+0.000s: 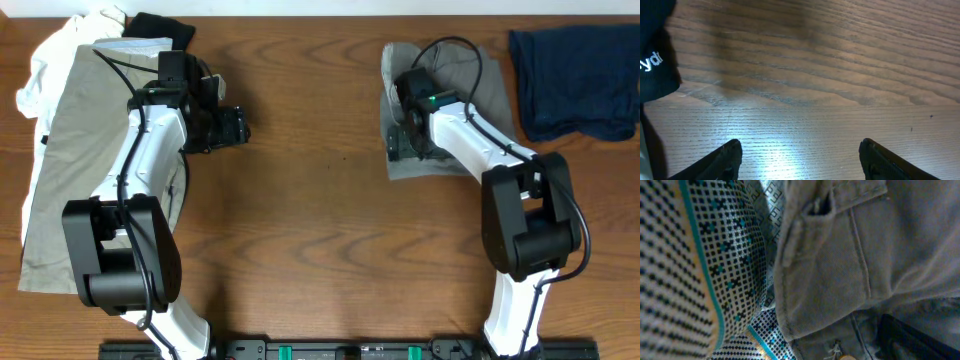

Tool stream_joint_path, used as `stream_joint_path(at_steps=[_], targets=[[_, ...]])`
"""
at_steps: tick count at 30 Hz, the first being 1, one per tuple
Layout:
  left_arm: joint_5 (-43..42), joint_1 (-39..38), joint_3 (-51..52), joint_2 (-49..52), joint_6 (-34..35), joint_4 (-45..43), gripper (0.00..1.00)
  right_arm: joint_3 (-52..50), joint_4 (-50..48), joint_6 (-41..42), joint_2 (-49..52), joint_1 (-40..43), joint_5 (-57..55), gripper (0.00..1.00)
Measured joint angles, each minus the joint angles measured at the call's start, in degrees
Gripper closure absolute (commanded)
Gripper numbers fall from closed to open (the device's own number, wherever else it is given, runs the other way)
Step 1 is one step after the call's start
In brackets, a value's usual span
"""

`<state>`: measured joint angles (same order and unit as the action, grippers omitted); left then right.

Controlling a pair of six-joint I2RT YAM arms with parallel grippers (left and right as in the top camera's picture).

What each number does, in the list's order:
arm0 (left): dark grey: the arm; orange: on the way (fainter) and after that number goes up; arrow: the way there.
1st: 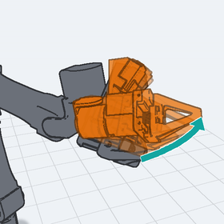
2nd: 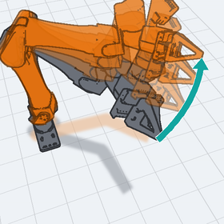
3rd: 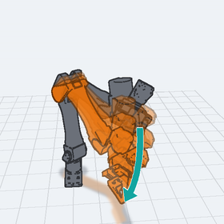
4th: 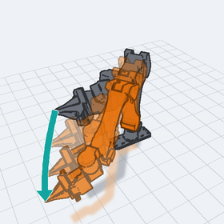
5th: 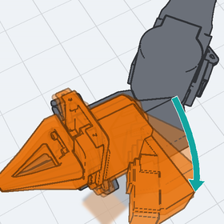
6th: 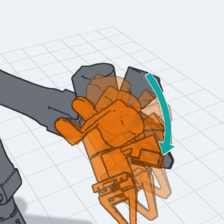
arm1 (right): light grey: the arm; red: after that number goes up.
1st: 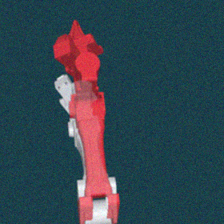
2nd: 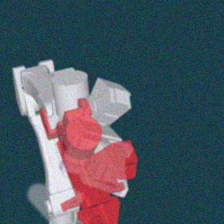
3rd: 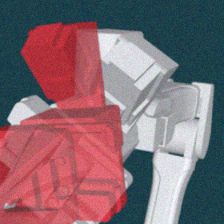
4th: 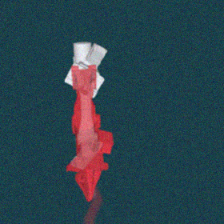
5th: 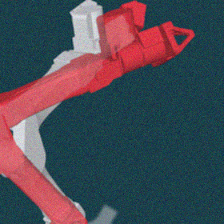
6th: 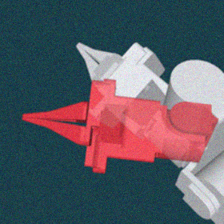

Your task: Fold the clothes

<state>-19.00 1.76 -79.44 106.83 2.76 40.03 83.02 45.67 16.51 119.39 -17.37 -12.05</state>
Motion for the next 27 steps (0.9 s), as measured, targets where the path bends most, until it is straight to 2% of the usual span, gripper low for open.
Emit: stream_joint_path(at_steps=[7, 13, 27], targets=[[0.1, 0.0, 0.0, 0.0, 0.0, 0.0, 0.19, -2.7, 0.9, -3.5, -6.2, -0.1, 0.9, 0.01], [0.1, 0.0, 0.0, 0.0, 0.0, 0.0, 0.19, -2.4, -6.4, -4.1, -13.7, -0.8, 2.6, 0.03], [0.1, 0.0, 0.0, 0.0, 0.0, 0.0, 0.19, -2.4, -13.1, -4.2, -2.8, -2.6, 3.2, 0.01]])
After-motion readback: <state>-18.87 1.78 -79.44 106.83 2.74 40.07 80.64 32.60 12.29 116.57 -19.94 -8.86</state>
